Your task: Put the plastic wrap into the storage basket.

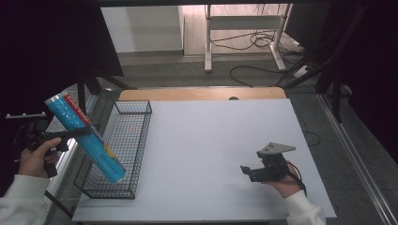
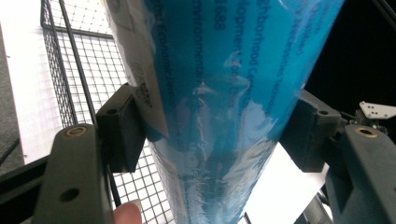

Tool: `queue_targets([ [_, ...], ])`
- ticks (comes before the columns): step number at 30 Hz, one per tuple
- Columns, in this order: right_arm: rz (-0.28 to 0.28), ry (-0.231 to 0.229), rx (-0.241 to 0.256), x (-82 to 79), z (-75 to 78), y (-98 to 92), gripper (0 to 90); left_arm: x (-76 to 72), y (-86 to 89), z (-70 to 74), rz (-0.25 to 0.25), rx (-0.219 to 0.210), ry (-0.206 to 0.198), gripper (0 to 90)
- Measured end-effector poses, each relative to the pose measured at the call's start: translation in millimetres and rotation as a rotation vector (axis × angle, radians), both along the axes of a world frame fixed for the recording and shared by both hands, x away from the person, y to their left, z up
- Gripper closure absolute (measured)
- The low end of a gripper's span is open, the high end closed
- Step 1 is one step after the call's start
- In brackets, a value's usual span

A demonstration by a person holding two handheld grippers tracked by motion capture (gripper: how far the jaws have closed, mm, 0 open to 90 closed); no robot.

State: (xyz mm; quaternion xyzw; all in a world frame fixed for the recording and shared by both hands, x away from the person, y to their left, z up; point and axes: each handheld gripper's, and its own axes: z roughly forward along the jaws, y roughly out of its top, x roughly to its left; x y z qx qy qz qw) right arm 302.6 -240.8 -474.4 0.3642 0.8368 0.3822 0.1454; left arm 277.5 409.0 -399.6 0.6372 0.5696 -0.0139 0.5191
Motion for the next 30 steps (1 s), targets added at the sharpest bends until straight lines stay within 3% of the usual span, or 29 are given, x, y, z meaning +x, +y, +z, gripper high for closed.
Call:
queue_targets([
  [7, -0.001, 0.0, -0.002, -0.1, -0.2, 0.4, 13.8, 4.5, -7.3, -7.9, -0.03, 0.033, 0.033, 32.1],
  [15, -0.002, 0.001, -0.006, 0.4, -0.3, 0.3, 13.8, 26.2, -23.8, -25.3, -0.042, 0.073, 0.096, 32.1],
  [22, -0.002, 0.001, -0.01, 0.5, -0.4, 0.1, 13.8, 46.7, -33.6, -29.9, -0.02, 0.068, 0.128, 32.0],
  [30, -0.002, 0.003, -0.012, 0.4, -1.4, 1.3, 13.8, 71.9, -48.2, -42.9, 0.04, 0.063, 0.165, 31.9],
])
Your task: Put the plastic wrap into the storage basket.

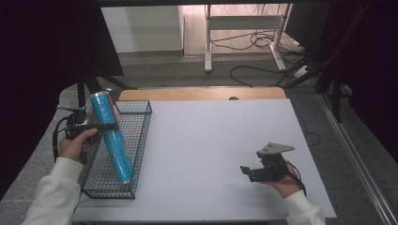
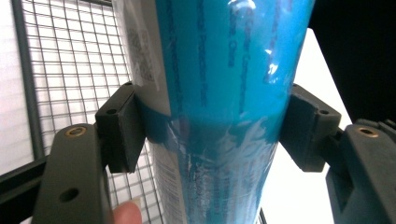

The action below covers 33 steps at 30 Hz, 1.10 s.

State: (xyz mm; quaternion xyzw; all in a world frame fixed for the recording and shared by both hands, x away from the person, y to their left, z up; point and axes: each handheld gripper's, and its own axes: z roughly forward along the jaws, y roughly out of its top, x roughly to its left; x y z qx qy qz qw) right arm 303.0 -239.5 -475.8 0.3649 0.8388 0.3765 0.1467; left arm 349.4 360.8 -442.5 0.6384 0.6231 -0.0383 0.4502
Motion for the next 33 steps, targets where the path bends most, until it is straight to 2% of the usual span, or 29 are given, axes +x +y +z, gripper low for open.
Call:
queue_targets([
  [12, -0.005, 0.0, -0.002, 0.2, -0.2, -0.9, 13.8, 20.5, -20.7, -11.8, 0.064, 0.048, 0.049, 31.7],
  [15, 0.0, -0.002, -0.007, 0.5, -1.1, 0.0, 13.7, 23.4, -27.0, -11.7, 0.087, 0.102, 0.058, 31.4],
  [20, 0.001, -0.001, -0.013, 0.7, -1.9, 0.9, 13.8, 29.7, -38.7, -13.3, 0.109, 0.168, 0.066, 31.2],
  [23, 0.0, -0.002, -0.012, 0.6, -1.8, 0.8, 13.7, 33.3, -44.9, -16.4, 0.107, 0.172, 0.07, 31.5],
  [25, -0.002, -0.002, -0.012, 0.7, -2.0, 0.6, 13.8, 37.6, -50.7, -21.4, 0.109, 0.193, 0.088, 31.5],
  [33, -0.004, 0.0, -0.012, 0.9, -2.7, -0.6, 13.8, 51.2, -58.9, -39.6, 0.123, 0.197, 0.138, 31.6],
])
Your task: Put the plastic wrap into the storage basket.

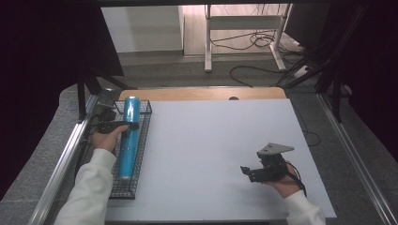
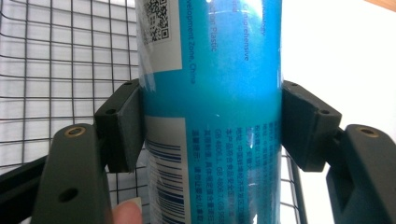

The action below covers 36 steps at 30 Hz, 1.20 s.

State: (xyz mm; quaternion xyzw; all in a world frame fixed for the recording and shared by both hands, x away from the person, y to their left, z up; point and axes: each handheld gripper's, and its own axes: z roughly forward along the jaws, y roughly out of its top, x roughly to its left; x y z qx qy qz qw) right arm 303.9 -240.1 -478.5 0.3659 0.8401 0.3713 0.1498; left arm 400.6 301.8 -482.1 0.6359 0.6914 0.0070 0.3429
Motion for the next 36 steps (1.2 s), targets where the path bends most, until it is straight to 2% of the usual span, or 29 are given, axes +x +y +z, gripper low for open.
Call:
queue_targets([
  [3, -0.003, 0.001, -0.004, 0.0, 0.5, -1.2, 13.7, 3.5, -2.3, -6.1, 0.007, 0.014, 0.02, 31.0],
  [5, -0.006, -0.001, 0.0, -0.2, 0.6, -1.6, 13.8, 3.8, -3.0, -9.1, -0.003, 0.042, 0.033, 29.9],
  [8, -0.006, -0.004, 0.003, -0.6, 0.8, -2.2, 13.8, -3.6, -5.0, 1.4, -0.004, 0.044, -0.035, 25.7],
  [10, -0.007, -0.001, -0.002, -0.4, 0.3, -2.1, 13.7, -8.6, -6.8, 6.9, -0.03, 0.036, -0.055, 21.7],
  [12, -0.006, -0.004, 0.0, -1.0, 0.6, -1.4, 13.7, -14.0, -8.1, 9.6, -0.034, 0.06, -0.079, 18.1],
  [14, -0.006, -0.004, 0.0, -1.3, 1.0, -1.5, 13.8, -20.4, -9.3, 12.4, -0.062, 0.104, -0.111, 16.8],
  [15, -0.006, -0.005, 0.0, -1.2, 1.1, -1.9, 13.7, -21.9, -9.7, 13.3, -0.062, 0.112, -0.119, 16.5],
  [17, -0.005, -0.007, 0.004, -0.9, 1.2, -2.2, 13.7, -29.5, -10.1, 19.3, -0.083, 0.128, -0.161, 16.4],
  [20, -0.004, -0.012, 0.009, -1.1, 1.8, -2.6, 13.8, -44.8, -12.2, 31.7, -0.134, 0.124, -0.228, 16.9],
  [23, -0.003, -0.017, 0.011, -1.0, 2.5, -3.7, 13.7, -60.6, -17.0, 41.2, -0.184, 0.154, -0.274, 17.1],
  [25, -0.007, -0.019, 0.018, -1.6, 3.1, -3.8, 13.7, -76.8, -20.3, 49.1, -0.219, 0.175, -0.316, 17.5],
  [28, -0.007, -0.025, 0.021, -2.4, 3.7, -3.9, 13.7, -96.6, -23.2, 56.6, -0.276, 0.182, -0.35, 18.1],
  [33, -0.003, -0.038, 0.022, -4.0, 4.3, -3.4, 13.7, -130.9, -36.1, 62.3, -0.357, 0.156, -0.385, 18.0],
  [36, 0.006, -0.051, 0.022, -6.7, 5.4, -4.9, 13.6, -149.2, -46.9, 60.1, -0.411, 0.105, -0.402, 17.9],
])
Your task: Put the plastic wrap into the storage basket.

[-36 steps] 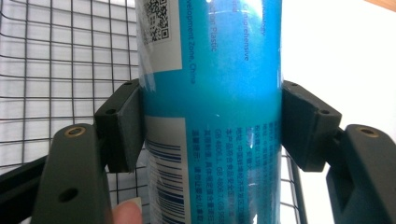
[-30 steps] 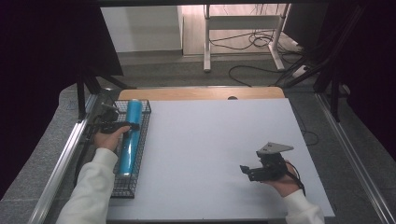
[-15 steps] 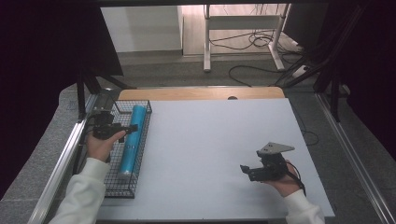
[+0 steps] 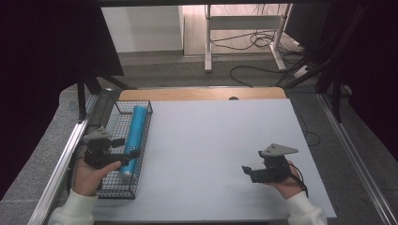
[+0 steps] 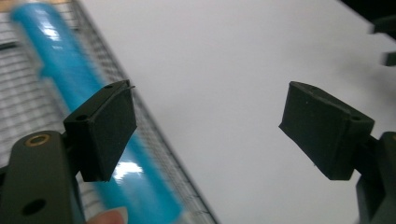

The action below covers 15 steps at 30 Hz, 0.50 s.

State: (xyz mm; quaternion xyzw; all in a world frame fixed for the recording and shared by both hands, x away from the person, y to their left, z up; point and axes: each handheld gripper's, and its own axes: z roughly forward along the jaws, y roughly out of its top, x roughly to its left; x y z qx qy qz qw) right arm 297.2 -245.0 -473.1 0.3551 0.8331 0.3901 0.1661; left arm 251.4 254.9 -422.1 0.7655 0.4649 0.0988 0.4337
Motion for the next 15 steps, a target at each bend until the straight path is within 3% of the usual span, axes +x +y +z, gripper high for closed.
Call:
queue_targets([
  [3, 0.004, -0.018, 0.011, -4.5, 0.2, -3.3, 13.5, -11.3, -13.1, -8.2, -0.05, -0.016, 0.014, 17.7],
  [6, 0.0, -0.03, 0.021, -7.5, -1.4, -6.7, 13.5, -17.5, -25.3, -20.6, -0.104, -0.079, 0.042, 17.5],
  [8, 0.001, -0.038, 0.028, -10.3, -2.5, -8.8, 13.5, -18.7, -35.2, -27.3, -0.099, -0.034, 0.04, 17.7],
  [13, 0.02, -0.046, 0.033, -13.2, -5.1, -11.0, 13.4, -15.7, -50.2, -37.7, -0.107, -0.037, 0.026, 18.4],
  [15, 0.029, -0.048, 0.036, -13.9, -5.3, -10.0, 13.4, -14.3, -53.8, -41.5, -0.098, -0.017, 0.021, 18.4],
])
